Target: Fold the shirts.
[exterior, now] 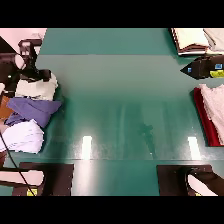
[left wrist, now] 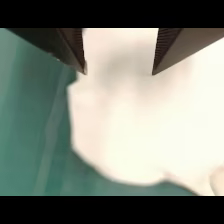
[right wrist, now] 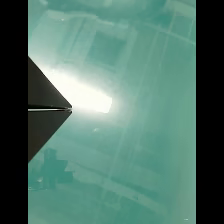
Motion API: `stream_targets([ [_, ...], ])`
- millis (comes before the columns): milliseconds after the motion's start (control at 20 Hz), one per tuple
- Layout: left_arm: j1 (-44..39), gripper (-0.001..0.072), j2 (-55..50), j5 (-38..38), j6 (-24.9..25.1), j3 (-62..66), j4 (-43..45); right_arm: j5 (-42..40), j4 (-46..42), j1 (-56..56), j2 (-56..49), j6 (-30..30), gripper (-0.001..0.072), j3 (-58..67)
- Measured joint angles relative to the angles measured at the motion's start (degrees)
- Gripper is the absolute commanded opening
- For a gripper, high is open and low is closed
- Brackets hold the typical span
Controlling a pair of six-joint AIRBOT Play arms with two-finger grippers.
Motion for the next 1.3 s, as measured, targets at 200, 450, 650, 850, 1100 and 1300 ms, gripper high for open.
stream_targets([
  [200, 0.85, 0.0300, -3.48, -0.26, -0.11, 0.74, 0.00, -0.35, 0.00, 0.00, -0.02, 0.02, 0.0013, 0.00],
  [450, 1.18, 0.0028, -0.39, -2.32, 0.04, 5.07, 0.15, -1.57, 0.02, 0.00, -0.04, 0.04, 0.0013, 0.07],
  [650, 1.09, 0.0026, 9.29, -4.72, 2.01, 11.39, -1.20, -2.86, -0.11, 0.02, -0.04, 0.04, 0.0013, 2.67],
  [850, -3.19, 0.0025, 22.05, -9.35, 5.62, 17.27, -4.42, -5.68, -0.39, 0.00, -0.04, 0.04, 0.0012, 9.07],
  [1100, -19.43, 0.0025, 29.16, -14.05, 7.32, 20.13, -5.73, -7.13, -0.52, 0.00, -0.04, 0.02, 0.0013, 16.33],
  [1300, -36.22, 0.0031, 24.24, -18.29, 7.65, 20.65, -6.05, -6.08, -0.57, -0.02, -0.04, 0.00, 0.0013, 19.61],
])
